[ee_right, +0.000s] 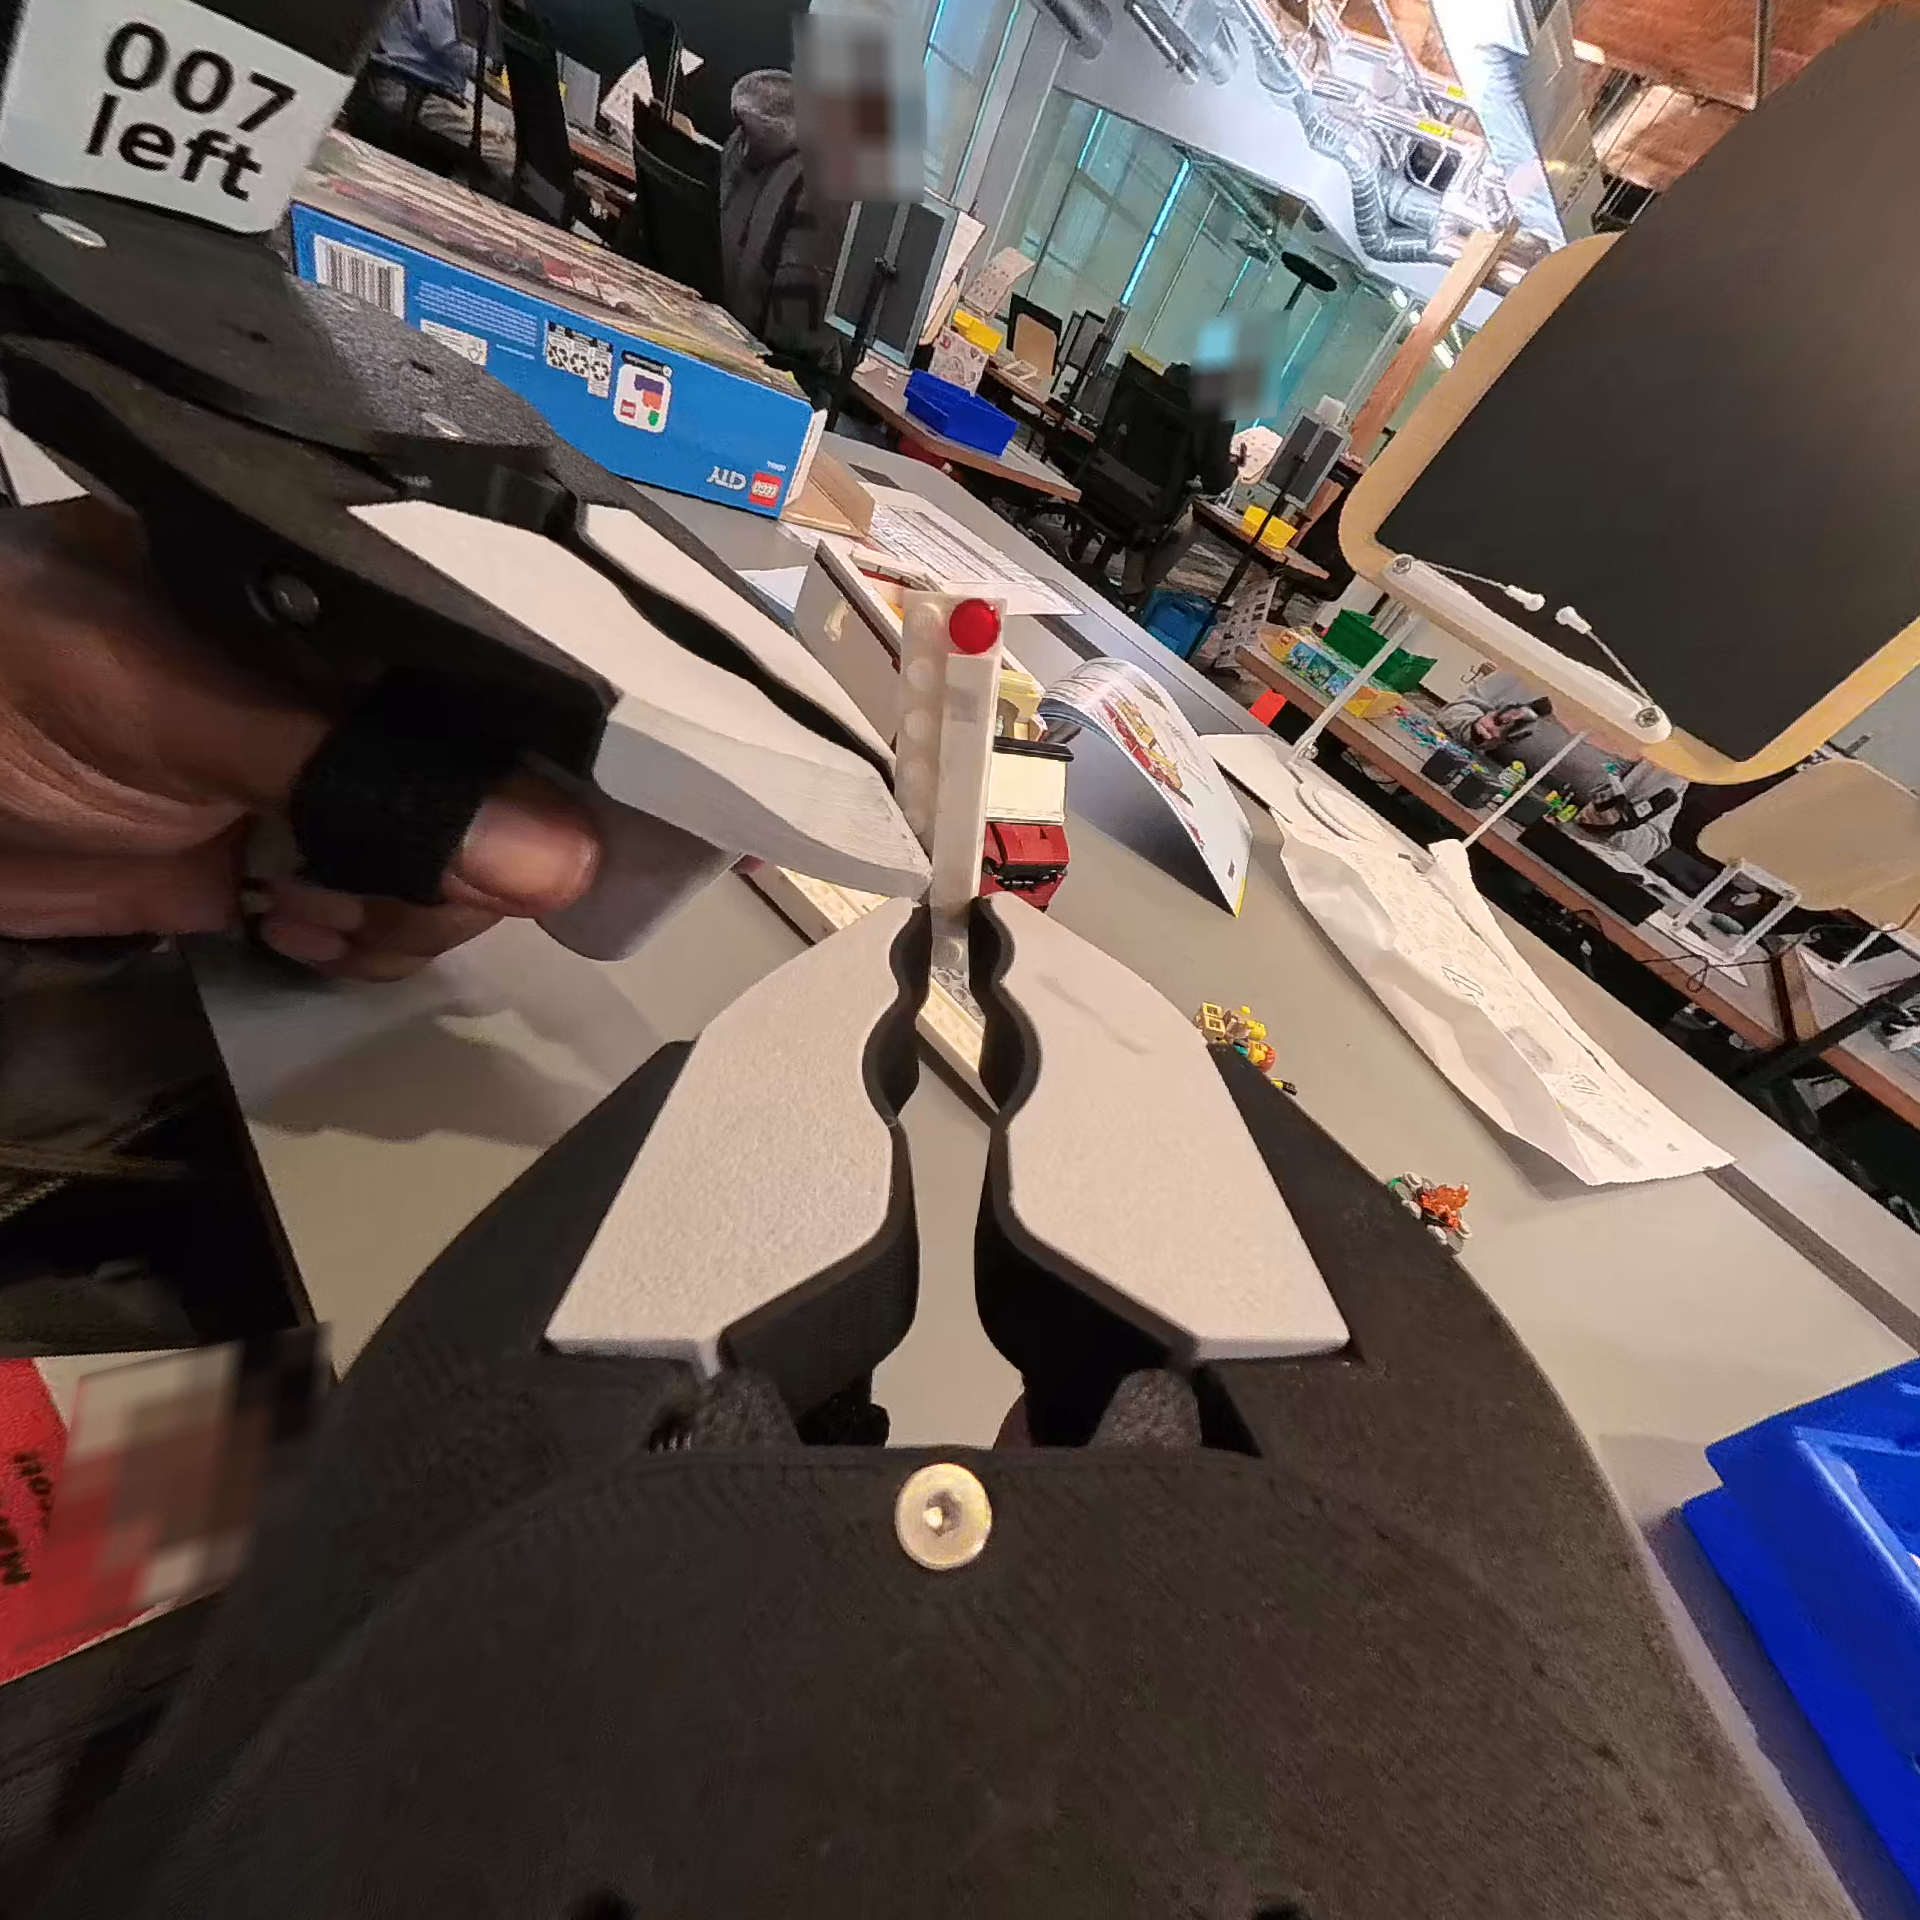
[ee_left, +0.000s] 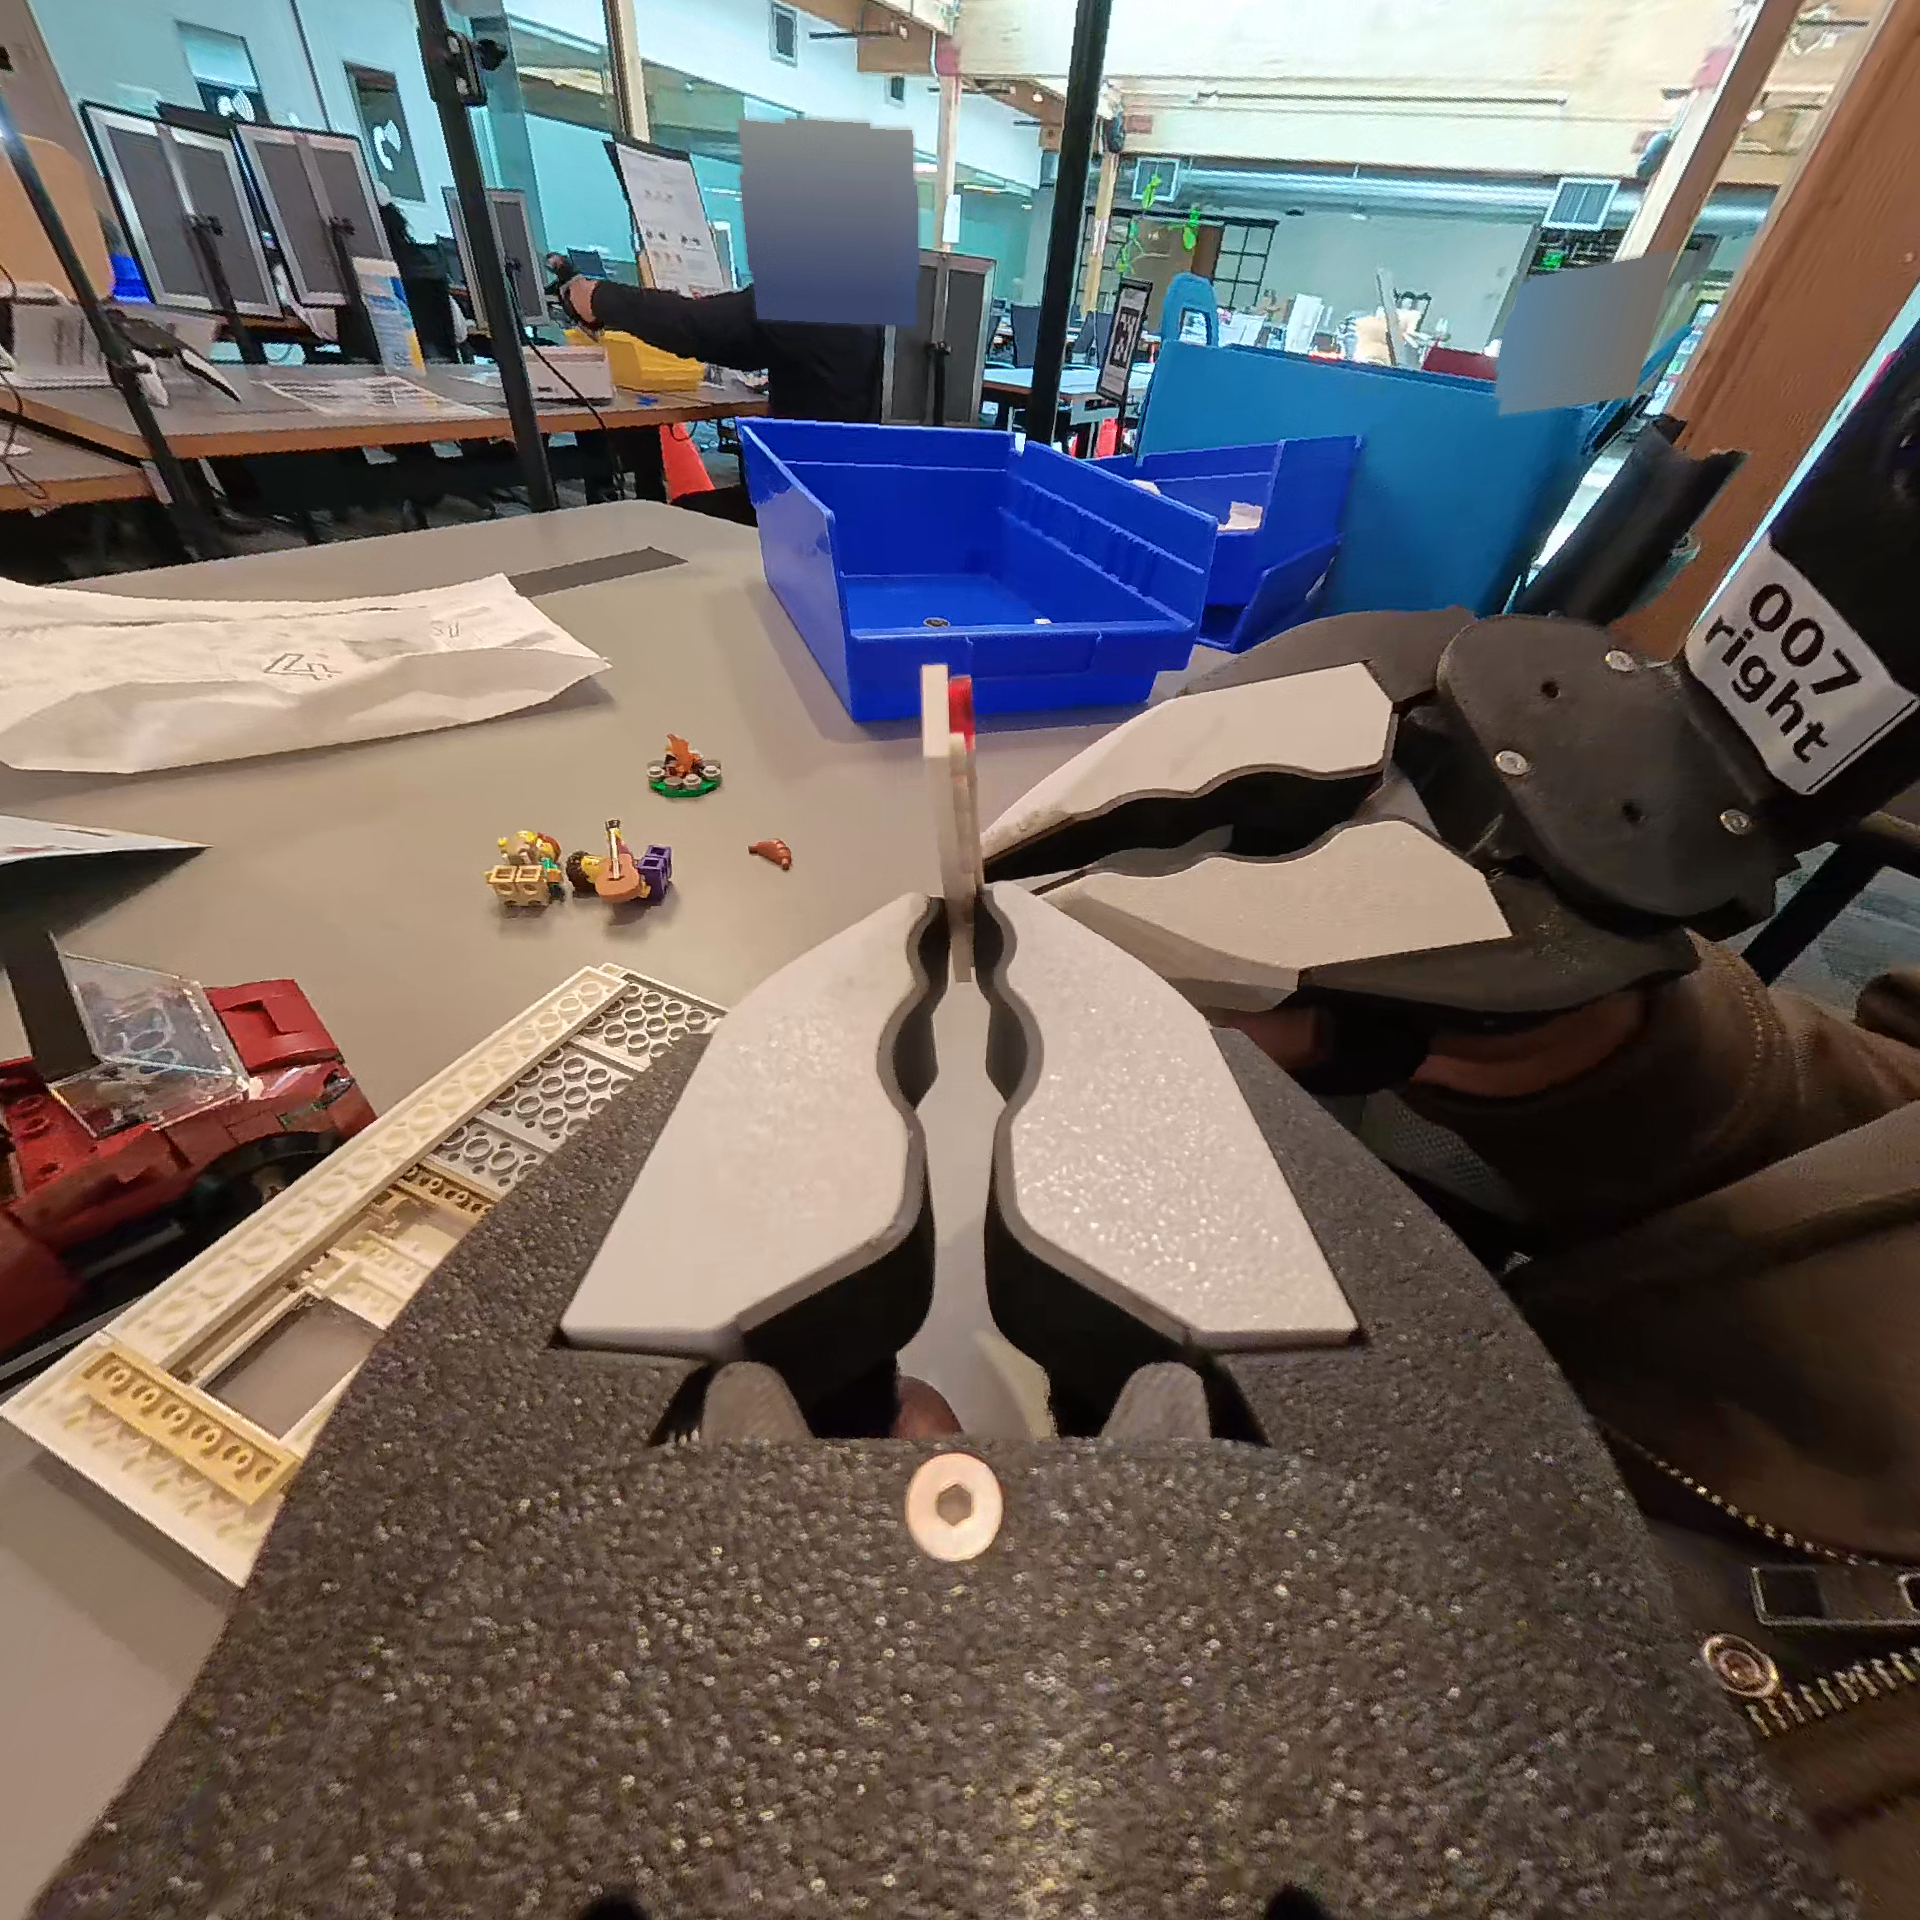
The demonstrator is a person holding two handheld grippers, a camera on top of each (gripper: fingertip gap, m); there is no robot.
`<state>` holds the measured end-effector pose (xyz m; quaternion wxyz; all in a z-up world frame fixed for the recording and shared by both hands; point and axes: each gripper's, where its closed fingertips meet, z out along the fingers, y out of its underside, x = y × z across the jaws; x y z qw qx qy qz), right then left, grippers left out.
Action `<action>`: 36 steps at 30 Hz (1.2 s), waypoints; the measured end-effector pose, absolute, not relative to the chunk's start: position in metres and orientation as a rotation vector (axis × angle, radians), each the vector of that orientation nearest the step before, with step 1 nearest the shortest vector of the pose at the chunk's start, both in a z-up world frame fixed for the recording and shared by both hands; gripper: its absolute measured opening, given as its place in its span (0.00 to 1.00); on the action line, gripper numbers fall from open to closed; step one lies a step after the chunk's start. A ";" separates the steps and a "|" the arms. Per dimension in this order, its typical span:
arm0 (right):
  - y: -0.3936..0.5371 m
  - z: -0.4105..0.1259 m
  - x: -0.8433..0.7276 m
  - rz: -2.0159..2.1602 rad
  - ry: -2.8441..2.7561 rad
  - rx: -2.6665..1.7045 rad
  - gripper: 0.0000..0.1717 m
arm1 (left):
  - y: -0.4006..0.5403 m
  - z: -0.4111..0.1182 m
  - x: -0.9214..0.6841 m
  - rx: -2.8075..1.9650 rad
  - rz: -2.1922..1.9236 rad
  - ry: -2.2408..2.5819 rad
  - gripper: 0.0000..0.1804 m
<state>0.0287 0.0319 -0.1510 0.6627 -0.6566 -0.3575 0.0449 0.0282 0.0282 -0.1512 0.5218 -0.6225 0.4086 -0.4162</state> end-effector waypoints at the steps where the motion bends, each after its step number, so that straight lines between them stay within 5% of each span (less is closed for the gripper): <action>1: 0.032 -0.151 0.029 0.104 -0.807 -1.483 0.04 | 0.028 -0.152 0.028 -1.495 -1.000 0.981 0.03; 23: 0.021 -0.140 0.033 0.072 -0.824 -1.422 0.00 | 0.051 -0.160 0.014 -1.593 -0.901 0.918 0.03; 36: 0.027 -0.147 0.030 0.074 -0.837 -1.443 0.05 | 0.028 -0.149 0.024 -1.529 -1.240 0.944 0.03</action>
